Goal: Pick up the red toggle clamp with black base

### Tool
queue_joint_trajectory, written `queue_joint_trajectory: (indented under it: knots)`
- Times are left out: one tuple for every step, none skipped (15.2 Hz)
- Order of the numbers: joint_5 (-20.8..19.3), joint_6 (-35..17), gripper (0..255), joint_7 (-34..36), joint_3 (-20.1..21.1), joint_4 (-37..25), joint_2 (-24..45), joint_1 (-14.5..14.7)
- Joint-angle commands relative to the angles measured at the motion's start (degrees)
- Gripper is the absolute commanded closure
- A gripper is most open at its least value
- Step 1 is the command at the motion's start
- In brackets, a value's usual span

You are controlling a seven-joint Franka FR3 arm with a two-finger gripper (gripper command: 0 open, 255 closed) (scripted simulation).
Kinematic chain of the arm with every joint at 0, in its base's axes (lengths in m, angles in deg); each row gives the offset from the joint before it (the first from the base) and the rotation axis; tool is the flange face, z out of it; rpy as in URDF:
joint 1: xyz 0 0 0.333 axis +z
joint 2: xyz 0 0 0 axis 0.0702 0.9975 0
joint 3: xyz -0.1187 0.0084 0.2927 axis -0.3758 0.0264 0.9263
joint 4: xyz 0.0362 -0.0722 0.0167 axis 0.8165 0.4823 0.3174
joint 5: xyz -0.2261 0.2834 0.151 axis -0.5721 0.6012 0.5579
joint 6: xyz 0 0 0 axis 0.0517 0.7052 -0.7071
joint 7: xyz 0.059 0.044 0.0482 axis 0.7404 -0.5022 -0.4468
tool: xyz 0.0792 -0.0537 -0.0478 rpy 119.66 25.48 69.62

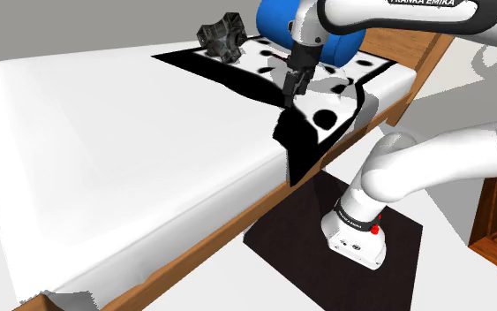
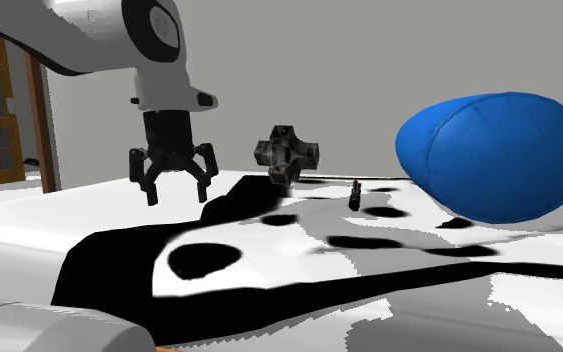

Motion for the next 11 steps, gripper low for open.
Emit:
queue_joint_trajectory:
  knots:
    - [0.0, 0.0, 0, 0.0, 0.0, 0.0, 0.0, 0.0]
    - [-0.81, -0.89, 0, -0.81, -0.94, -0.51, 1.07, -0.63]
    - [-1.57, -1.77, 0, -1.6, -1.88, -1.07, 2.18, -1.25]
    - [-2.3, -2.64, 0, -2.39, -2.8, -1.69, 3.34, -1.85]
    - [-2.99, -3.5, 0, -3.16, -3.72, -2.37, 4.52, -2.41]
    - [-3.62, -4.34, 0, -3.92, -4.62, -3.11, 5.75, -2.97]
    - [-4.22, -5.17, 0, -4.67, -5.53, -3.9, 7.0, -3.49]
    - [-4.76, -5.98, 0, -5.42, -6.41, -4.75, 8.29, -3.99]
    - [-5.27, -6.77, 0, -6.16, -7.3, -5.65, 9.61, -4.46]
    - [-5.71, -7.53, 0, -6.9, -8.17, -6.61, 10.95, -4.91]
    - [-6.11, -8.27, 0, -7.63, -9.05, -7.63, 12.31, -5.32]
